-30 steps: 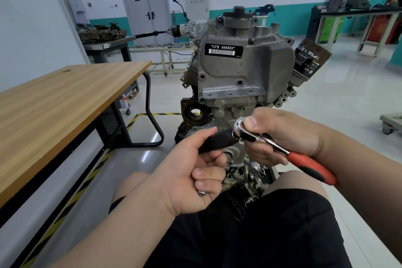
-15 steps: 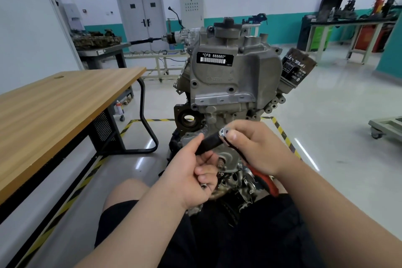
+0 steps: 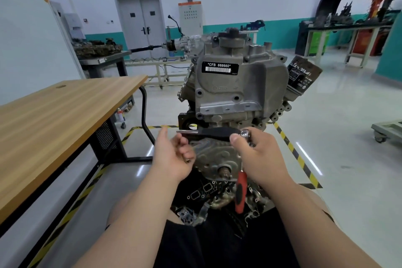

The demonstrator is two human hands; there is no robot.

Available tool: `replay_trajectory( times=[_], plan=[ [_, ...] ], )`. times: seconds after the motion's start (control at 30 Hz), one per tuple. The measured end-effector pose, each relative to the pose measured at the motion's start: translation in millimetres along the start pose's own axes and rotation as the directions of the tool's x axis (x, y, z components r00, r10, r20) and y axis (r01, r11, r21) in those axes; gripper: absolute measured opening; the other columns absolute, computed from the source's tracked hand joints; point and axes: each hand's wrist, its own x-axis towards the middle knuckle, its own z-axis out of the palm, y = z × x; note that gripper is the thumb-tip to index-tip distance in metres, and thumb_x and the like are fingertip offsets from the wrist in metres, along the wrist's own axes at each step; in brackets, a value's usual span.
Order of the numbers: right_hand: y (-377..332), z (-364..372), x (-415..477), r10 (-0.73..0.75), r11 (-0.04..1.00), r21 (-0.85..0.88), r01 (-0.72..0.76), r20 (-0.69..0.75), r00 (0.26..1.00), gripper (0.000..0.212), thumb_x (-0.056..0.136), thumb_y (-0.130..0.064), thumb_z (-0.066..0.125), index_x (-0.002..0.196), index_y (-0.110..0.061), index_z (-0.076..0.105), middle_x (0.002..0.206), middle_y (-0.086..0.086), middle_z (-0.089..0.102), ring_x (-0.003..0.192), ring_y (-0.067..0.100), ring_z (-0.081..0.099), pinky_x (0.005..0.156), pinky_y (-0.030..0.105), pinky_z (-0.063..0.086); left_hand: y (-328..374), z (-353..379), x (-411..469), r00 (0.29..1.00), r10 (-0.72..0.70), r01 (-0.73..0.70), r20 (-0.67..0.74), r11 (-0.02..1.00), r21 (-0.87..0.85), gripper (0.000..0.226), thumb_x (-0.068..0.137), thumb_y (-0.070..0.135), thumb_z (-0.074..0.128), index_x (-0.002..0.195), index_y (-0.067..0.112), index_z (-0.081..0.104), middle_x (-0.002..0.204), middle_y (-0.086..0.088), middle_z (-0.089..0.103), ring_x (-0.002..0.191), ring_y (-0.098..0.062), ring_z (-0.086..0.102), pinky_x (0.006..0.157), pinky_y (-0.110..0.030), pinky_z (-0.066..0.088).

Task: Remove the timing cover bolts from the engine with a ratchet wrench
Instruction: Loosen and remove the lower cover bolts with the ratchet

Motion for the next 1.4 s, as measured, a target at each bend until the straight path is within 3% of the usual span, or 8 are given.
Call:
replay_trajectory(
  times=[0.1,0.2,0.37,0.77,1.03,1.13,1.23,1.4],
  plan=[
    [3,-4,-16,-0.035,0.997,0.071,0.032,0.05,0.998,0.036,0.08,-0.046,0.054,0.058,-0.019,0.043,0.05,-0.013,0.042,0.047,0.002,0.037,0.048,0.013,0.034,26,-24,12,0.992,0.044,-0.078,-0.115,0.947,-0.311,0.049,0.099,0.053,0.036,0.066,0.016,0.043,0.049,0.005,0.035,0.037,-0.008,0.029,0.044,-0.017,0.026],
    [2,3,-25,-0.045,0.998,0.056,0.039,0.109,0.993,0.036,0.075,-0.051,0.052,0.06,-0.019,0.047,0.051,-0.014,0.042,0.048,0.002,0.038,0.049,0.014,0.035,38,-36,19,0.981,0.066,-0.143,-0.184,0.883,-0.447,0.044,0.098,0.049,0.04,0.068,0.017,0.04,0.051,0.006,0.031,0.041,-0.008,0.026,0.042,-0.016,0.026],
    [2,15,-28,-0.043,0.997,0.061,0.037,0.109,0.993,0.031,0.088,-0.03,0.064,0.07,-0.006,0.056,0.05,-0.015,0.044,0.048,0.003,0.04,0.049,0.015,0.034,39,-38,19,0.977,0.112,-0.182,-0.184,0.886,-0.426,0.043,0.097,0.047,0.043,0.067,0.017,0.037,0.044,0.005,0.029,0.033,-0.008,0.025,0.035,-0.015,0.024],
    [-5,19,-28,0.0,0.997,0.076,-0.007,0.098,0.995,0.042,0.08,-0.049,0.055,0.064,-0.011,0.047,0.048,-0.013,0.043,0.046,0.005,0.036,0.048,0.016,0.032,30,-27,14,0.948,0.176,-0.273,-0.265,0.877,-0.395,0.044,0.099,0.039,0.044,0.061,0.022,0.03,0.044,0.009,0.02,0.033,-0.009,0.016,0.033,-0.017,0.017],
    [-7,23,-31,0.113,0.973,0.199,-0.12,0.046,0.992,0.043,0.089,-0.036,0.058,0.059,-0.014,0.036,0.044,-0.014,0.031,0.042,0.004,0.029,0.042,0.012,0.028,25,-21,13,0.949,0.228,-0.311,-0.217,0.784,-0.537,0.04,0.098,0.033,0.039,0.061,0.021,0.034,0.043,0.008,0.021,0.032,-0.01,0.016,0.031,-0.017,0.017],
    [0,26,-36,0.082,0.969,0.229,-0.09,0.047,0.996,0.039,0.086,-0.041,0.057,0.068,-0.007,0.052,0.048,-0.015,0.041,0.046,0.001,0.037,0.047,0.011,0.033,25,-18,14,0.955,0.227,-0.294,-0.19,0.798,-0.526,0.038,0.099,0.025,0.036,0.062,0.021,0.03,0.043,0.008,0.02,0.031,-0.01,0.017,0.031,-0.017,0.019],
    [5,30,-34,0.035,0.989,0.137,-0.047,0.092,0.995,0.028,0.079,-0.052,0.052,0.071,-0.026,0.059,0.057,-0.015,0.055,0.052,0.0,0.048,0.051,0.011,0.037,13,-7,17,0.984,0.133,-0.173,-0.12,0.885,-0.432,0.039,0.101,0.028,0.035,0.063,0.02,0.034,0.04,0.008,0.027,0.029,-0.007,0.024,0.032,-0.015,0.025],
    [20,38,-27,0.078,0.995,-0.074,-0.067,0.152,0.985,0.032,0.074,-0.068,0.044,0.069,-0.038,0.052,0.06,-0.014,0.056,0.059,-0.003,0.053,0.05,0.014,0.034,-27,7,12,0.992,-0.024,0.013,-0.123,0.996,-0.084,0.038,0.101,0.041,0.041,0.074,0.015,0.047,0.05,0.002,0.046,0.052,-0.014,0.048,0.057,-0.031,0.045]
  ],
)
